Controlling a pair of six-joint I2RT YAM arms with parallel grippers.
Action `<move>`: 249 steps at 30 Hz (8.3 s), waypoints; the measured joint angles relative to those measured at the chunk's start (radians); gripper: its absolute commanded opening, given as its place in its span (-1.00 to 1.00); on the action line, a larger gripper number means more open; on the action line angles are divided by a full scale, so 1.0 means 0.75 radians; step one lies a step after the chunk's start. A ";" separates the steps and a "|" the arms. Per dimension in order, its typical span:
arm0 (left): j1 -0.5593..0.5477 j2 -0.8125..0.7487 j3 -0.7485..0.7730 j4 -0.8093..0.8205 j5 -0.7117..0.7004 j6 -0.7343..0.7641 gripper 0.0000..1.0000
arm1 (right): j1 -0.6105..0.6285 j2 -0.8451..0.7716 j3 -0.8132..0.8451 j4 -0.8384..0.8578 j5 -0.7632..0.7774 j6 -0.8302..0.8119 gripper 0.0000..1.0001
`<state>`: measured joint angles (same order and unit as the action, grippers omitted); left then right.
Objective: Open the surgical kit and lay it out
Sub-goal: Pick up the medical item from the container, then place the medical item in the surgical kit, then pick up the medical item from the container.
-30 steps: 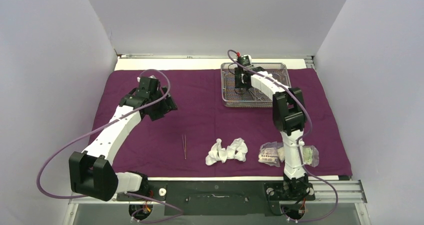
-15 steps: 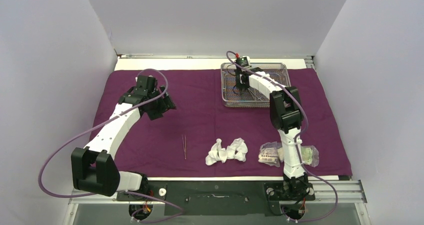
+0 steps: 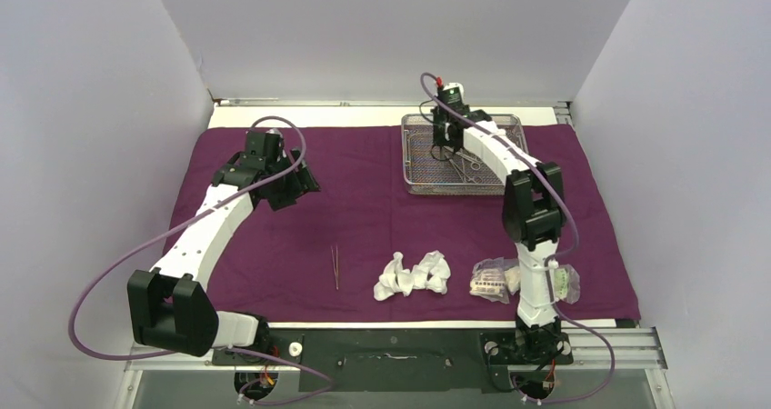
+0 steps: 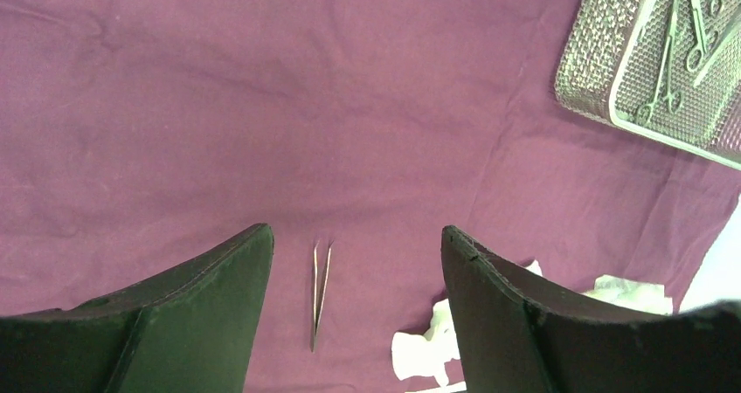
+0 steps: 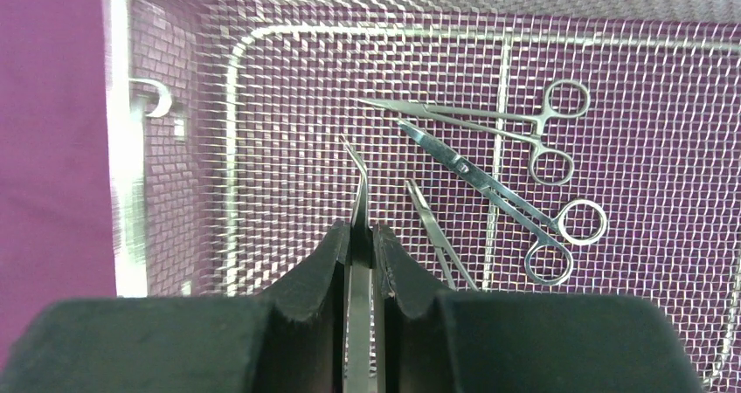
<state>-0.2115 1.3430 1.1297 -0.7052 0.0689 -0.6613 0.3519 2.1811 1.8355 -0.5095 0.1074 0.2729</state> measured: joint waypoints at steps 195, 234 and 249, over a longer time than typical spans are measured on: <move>0.231 0.104 -0.405 0.069 -0.024 0.014 -0.34 | -0.081 -0.930 -0.673 -0.138 -0.183 0.696 0.20; 0.339 0.037 -0.218 -0.109 -0.431 -0.107 0.04 | -0.242 -0.245 -0.326 -0.105 -0.330 -0.007 -0.04; 0.339 0.043 -0.211 -0.144 -0.414 -0.053 0.04 | -0.113 0.032 0.087 -0.379 -0.582 -0.330 0.39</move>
<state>0.0429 1.3750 0.9718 -0.8131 -0.2417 -0.7013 0.2672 2.2051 1.9007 -0.7937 -0.3294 0.0254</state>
